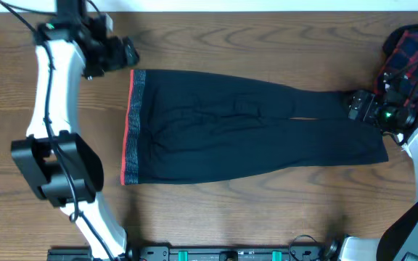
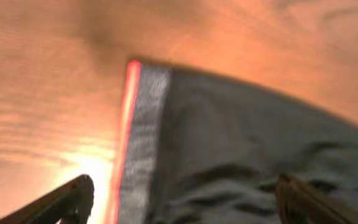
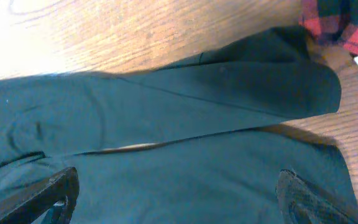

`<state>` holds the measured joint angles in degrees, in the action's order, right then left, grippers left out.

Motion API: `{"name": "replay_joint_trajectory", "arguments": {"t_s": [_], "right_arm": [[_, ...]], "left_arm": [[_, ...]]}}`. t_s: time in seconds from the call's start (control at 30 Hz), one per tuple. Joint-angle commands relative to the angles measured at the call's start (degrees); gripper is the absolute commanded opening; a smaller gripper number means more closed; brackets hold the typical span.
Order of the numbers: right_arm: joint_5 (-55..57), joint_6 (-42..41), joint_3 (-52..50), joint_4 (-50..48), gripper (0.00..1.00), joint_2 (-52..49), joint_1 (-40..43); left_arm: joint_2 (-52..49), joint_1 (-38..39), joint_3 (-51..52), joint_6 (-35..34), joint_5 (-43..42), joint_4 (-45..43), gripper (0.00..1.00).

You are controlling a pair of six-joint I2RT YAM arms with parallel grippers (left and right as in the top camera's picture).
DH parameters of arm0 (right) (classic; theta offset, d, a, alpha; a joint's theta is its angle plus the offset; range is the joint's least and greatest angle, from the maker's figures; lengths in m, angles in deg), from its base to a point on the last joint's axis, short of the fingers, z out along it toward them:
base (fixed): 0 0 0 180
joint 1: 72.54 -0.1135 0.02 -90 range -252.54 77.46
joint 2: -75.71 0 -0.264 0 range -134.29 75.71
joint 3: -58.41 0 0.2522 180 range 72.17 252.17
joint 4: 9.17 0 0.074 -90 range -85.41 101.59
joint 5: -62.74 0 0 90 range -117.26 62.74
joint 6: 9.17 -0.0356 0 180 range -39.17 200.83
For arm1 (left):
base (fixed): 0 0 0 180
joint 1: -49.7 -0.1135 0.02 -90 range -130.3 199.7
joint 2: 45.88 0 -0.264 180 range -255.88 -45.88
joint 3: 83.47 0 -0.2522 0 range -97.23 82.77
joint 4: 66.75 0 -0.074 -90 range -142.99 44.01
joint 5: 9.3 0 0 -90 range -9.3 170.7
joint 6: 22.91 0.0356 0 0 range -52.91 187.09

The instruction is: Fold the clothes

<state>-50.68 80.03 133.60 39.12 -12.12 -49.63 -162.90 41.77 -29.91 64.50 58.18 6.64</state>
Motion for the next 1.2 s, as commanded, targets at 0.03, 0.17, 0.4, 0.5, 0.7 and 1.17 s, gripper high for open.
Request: {"name": "replay_joint_trajectory", "arguments": {"t_s": [0.03,0.17,0.4,0.5,0.7,1.17], "right_arm": [[-0.4,0.4,0.5,-0.1,0.99,1.3,1.2],[-0.4,-0.2,0.5,0.0,0.99,1.3,1.9],[-0.4,-0.3,0.5,0.4,0.99,1.3,1.9],[-0.4,-0.3,0.5,0.7,0.99,1.3,1.9],[-0.4,-0.2,0.5,1.3,0.99,1.2,1.9],[-0.4,-0.2,0.5,1.5,0.99,1.3,1.9]], "left_arm": [[-8.5,-5.0,-8.7,2.8,-16.8,3.7,0.94],[-13.7,-6.5,-8.9,4.6,-20.9,3.8,0.94],[-20.6,-6.4,-8.9,7.8,-23.3,3.5,0.94],[-22.0,-6.4,-8.9,8.6,-22.9,3.1,0.94],[-23.6,-6.4,-8.9,9.3,-16.8,2.2,0.94],[-26.5,-6.4,-8.8,9.5,-15.8,-2.8,0.94]]}}
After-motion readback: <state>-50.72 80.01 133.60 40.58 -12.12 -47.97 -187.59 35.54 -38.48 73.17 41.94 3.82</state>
